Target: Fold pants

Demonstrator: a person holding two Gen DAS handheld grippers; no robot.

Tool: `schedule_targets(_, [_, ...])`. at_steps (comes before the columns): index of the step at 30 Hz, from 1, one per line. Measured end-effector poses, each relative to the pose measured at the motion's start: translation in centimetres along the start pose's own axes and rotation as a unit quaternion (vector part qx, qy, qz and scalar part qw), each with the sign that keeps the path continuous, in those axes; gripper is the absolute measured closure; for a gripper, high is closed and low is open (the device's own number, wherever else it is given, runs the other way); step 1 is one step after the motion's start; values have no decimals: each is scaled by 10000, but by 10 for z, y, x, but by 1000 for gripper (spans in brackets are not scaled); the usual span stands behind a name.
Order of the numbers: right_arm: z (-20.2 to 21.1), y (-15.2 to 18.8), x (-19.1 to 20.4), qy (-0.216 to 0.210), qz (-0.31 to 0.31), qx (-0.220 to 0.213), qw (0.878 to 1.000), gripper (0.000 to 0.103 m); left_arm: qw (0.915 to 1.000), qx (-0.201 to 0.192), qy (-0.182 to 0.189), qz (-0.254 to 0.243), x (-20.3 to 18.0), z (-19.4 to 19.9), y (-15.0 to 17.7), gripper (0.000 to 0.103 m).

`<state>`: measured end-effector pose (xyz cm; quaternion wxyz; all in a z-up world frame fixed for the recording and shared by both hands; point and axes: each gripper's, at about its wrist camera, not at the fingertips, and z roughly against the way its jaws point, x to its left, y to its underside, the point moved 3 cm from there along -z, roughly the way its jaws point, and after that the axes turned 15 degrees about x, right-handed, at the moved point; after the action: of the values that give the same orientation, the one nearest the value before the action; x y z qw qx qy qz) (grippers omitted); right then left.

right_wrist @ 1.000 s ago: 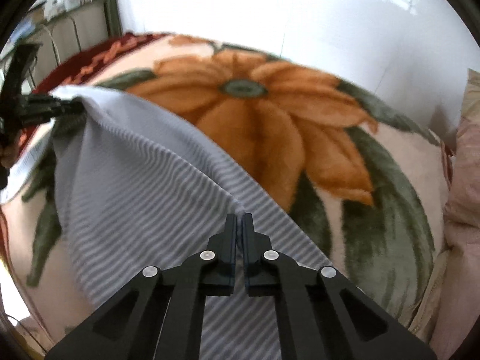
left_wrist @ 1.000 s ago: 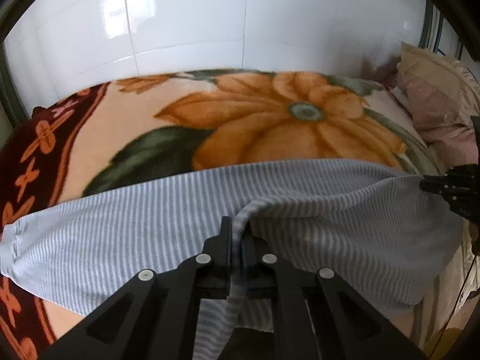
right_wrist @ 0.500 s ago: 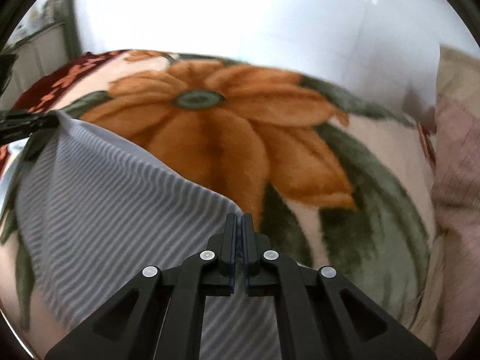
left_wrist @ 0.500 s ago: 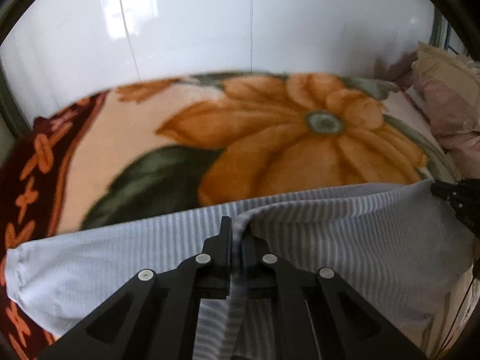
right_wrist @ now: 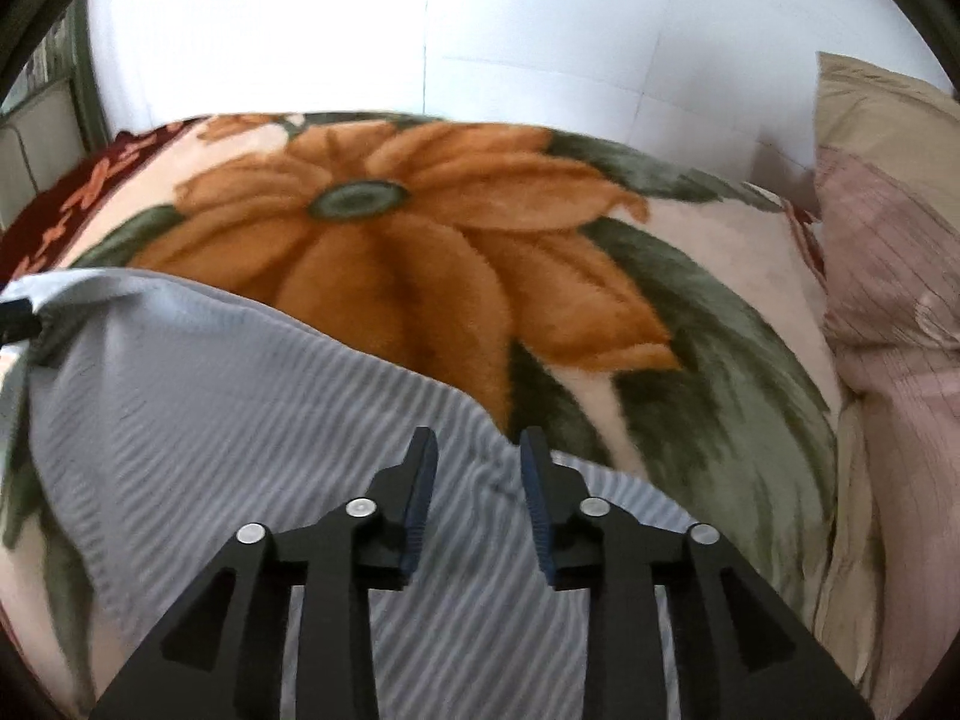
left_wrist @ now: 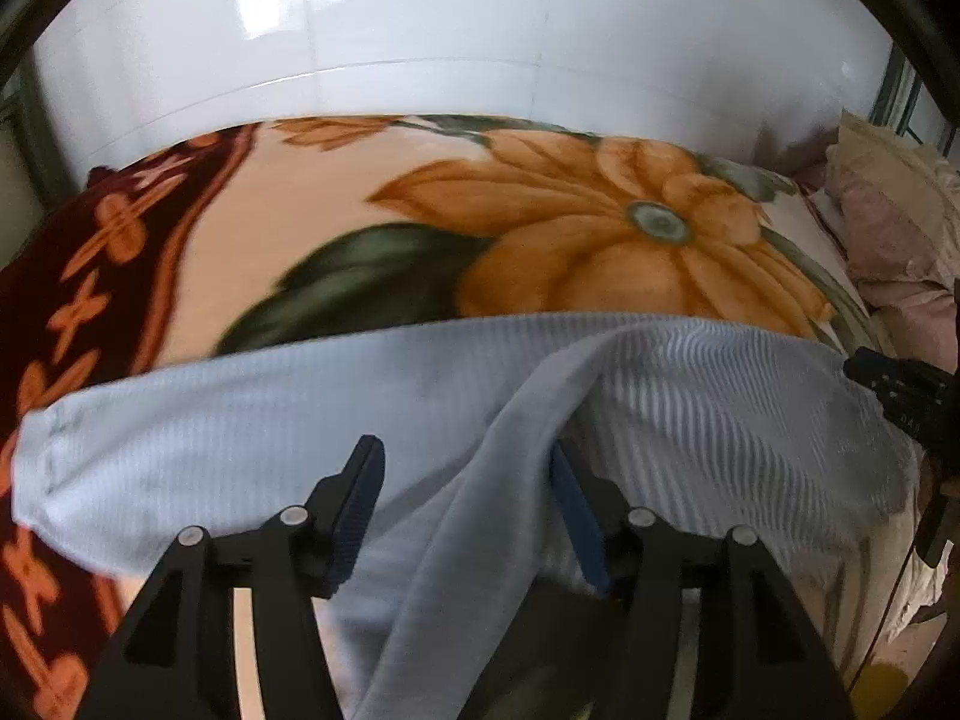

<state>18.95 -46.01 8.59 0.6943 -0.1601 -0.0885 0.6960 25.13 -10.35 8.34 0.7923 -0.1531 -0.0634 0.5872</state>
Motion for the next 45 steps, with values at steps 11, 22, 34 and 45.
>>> schedule_targets(11, [55,46,85,-363,379,-119,9986,71,9990,24,-230,369,60,60,88,37])
schedule_targets(22, [78,88,214,-1153,775,-29,9903,71,9965,133,-251,789,105,88,179,37])
schedule_targets(34, [60,125,332,-1960,399,572,9781,71,9961,319,-399,713,137,70,225,37])
schedule_targets(45, [30,134,402,-2237,553,1084,9670,71,9945,468,-102,933,164,55,234,37])
